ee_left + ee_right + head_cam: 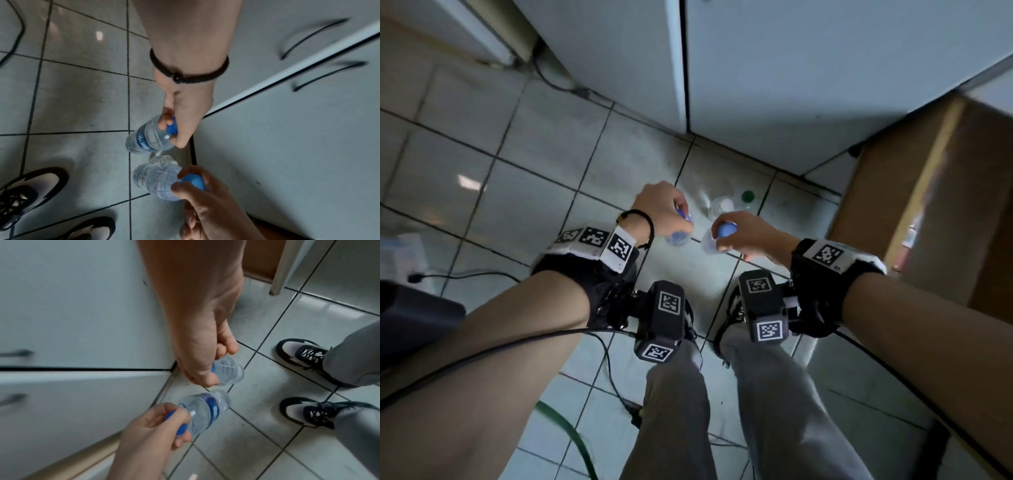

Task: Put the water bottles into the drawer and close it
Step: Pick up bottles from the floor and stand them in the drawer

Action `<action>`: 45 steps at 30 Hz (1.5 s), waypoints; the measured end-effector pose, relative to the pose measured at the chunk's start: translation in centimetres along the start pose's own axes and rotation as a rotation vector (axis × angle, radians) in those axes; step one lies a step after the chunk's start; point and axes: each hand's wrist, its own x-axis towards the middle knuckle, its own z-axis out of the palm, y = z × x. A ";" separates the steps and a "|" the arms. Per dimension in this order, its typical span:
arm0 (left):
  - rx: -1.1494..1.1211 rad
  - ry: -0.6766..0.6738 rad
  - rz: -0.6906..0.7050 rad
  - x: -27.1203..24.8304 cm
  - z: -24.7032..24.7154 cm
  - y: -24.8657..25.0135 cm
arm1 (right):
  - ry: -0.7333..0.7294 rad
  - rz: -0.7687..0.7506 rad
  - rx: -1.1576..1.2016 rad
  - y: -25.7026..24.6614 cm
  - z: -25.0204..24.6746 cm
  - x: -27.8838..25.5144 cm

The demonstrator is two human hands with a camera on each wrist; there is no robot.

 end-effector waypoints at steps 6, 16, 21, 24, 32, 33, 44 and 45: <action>0.138 -0.036 0.259 -5.1 -5.8 10.5 | 0.119 -0.086 0.044 -3.5 -4.5 -9.8; 0.267 -0.073 0.396 -11.0 -8.9 25.1 | 0.343 -0.107 0.162 -2.4 -12.9 -23.4; 0.370 -0.068 0.383 -10.5 -4.1 31.6 | 0.411 -0.080 0.159 3.6 -17.4 -27.1; 0.450 -0.078 0.404 -9.8 -1.0 35.9 | 0.405 -0.045 0.339 7.4 -19.7 -29.4; 0.580 -0.161 0.363 -8.5 1.6 43.0 | 0.399 -0.153 0.421 12.1 -24.1 -31.7; 0.600 -0.174 0.377 -8.4 1.7 43.8 | 0.403 -0.136 0.393 12.6 -24.9 -31.7; 0.499 -0.225 0.433 -6.1 6.7 49.8 | 0.413 0.165 0.366 22.3 -26.1 -30.5; 0.488 -0.240 0.437 -5.6 8.0 49.9 | 0.409 0.174 0.372 23.2 -25.9 -30.4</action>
